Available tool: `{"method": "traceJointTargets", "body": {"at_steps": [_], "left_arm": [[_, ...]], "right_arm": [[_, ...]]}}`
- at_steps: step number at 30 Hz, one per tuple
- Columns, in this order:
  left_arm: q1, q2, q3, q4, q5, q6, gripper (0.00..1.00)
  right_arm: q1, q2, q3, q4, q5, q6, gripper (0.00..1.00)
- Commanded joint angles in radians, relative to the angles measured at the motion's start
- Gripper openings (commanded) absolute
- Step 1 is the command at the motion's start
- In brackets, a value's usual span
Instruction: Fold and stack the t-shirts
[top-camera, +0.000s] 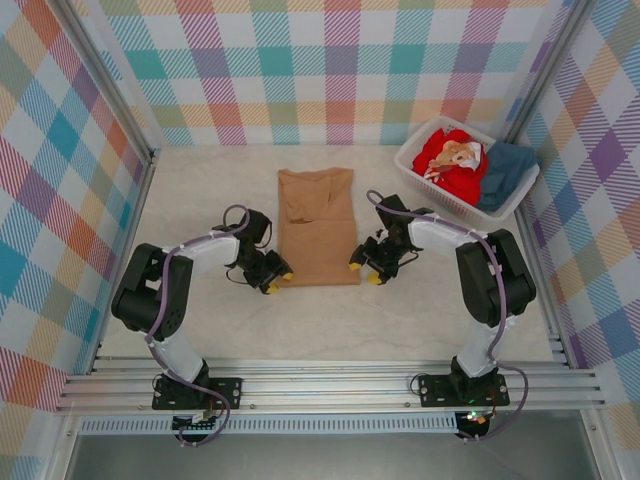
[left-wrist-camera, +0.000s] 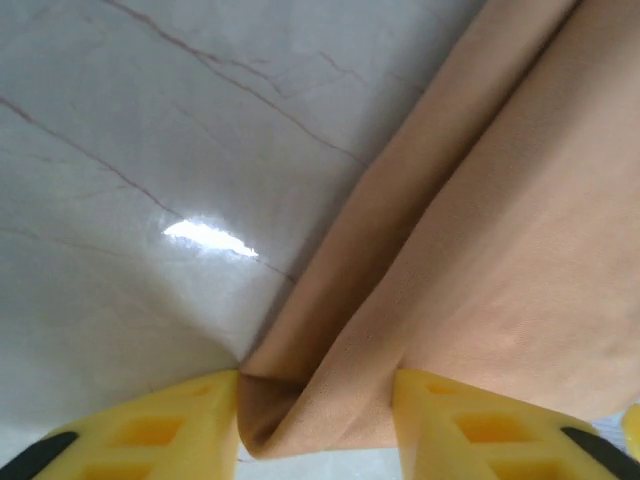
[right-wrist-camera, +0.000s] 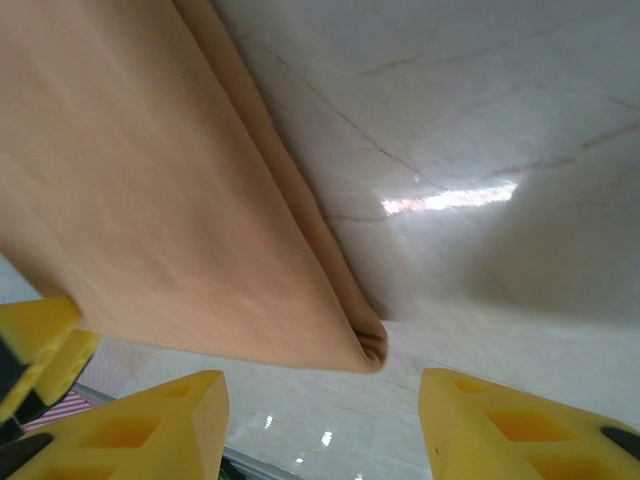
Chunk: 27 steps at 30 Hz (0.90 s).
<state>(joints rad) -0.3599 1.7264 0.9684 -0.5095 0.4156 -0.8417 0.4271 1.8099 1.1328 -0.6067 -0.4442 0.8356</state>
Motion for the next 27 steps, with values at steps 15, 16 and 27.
{"method": "traceJointTargets", "body": {"at_steps": [15, 16, 27], "left_arm": [[-0.031, -0.067, -0.089, 0.098, -0.027, -0.048, 0.0], [-0.031, -0.074, -0.092, 0.096, -0.027, -0.049, 0.0], [-0.033, -0.111, -0.125, 0.128, -0.001, -0.073, 0.0]], "right_arm": [[0.038, 0.063, 0.001, 0.037, 0.001, 0.059, 0.5], [0.038, 0.065, 0.005, 0.033, 0.009, 0.055, 0.5], [0.05, 0.073, 0.028, 0.077, -0.003, 0.065, 0.09]]}}
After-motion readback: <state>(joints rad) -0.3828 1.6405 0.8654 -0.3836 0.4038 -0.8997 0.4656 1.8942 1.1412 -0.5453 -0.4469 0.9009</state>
